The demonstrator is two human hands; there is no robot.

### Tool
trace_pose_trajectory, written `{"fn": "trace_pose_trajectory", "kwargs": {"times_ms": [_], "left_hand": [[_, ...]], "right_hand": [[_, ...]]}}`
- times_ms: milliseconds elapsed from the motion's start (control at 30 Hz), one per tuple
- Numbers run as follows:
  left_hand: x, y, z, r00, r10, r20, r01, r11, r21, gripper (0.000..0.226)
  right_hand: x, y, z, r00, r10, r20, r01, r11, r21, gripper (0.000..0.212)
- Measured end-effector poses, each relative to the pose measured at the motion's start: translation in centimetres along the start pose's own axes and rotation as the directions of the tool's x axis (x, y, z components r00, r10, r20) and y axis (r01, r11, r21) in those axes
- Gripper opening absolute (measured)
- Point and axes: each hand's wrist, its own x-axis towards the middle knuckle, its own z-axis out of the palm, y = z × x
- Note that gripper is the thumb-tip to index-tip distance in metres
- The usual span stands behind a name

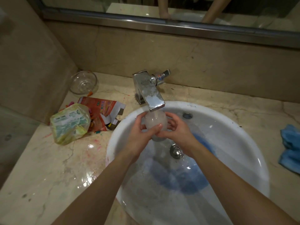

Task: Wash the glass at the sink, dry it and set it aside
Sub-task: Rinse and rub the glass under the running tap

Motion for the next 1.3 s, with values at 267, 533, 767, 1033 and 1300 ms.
{"fn": "trace_pose_trajectory", "kwargs": {"times_ms": [267, 533, 767, 1033, 1300], "left_hand": [[-0.4, 0.6, -0.1, 0.998, -0.049, 0.049, 0.05, 0.999, -0.003, 0.028], [-0.7, 0.0, -1.0, 0.992, 0.116, 0.038, -0.121, 0.981, 0.155, 0.018], [-0.8, -0.2, -1.0, 0.989, 0.146, 0.029, -0.149, 0.977, 0.153, 0.005], [-0.4, 0.4, -0.4, 0.996, 0.068, -0.055, -0.072, 0.995, -0.063, 0.013], [-0.2, 1.0, -0.3, 0.999, 0.039, -0.01, -0.04, 0.993, -0.111, 0.023]], "right_hand": [[0.2, -0.1, -0.3, 0.995, 0.098, 0.018, -0.099, 0.991, 0.087, 0.057], [0.4, 0.1, -0.6, 0.993, 0.117, 0.005, -0.117, 0.99, 0.08, 0.044], [0.9, -0.4, -0.3, 0.985, 0.164, -0.05, -0.159, 0.983, 0.094, 0.033], [0.7, -0.3, 0.1, 0.99, 0.137, -0.033, -0.133, 0.986, 0.104, 0.045], [0.9, -0.4, -0.1, 0.982, 0.159, -0.105, -0.146, 0.982, 0.123, 0.05]]}}
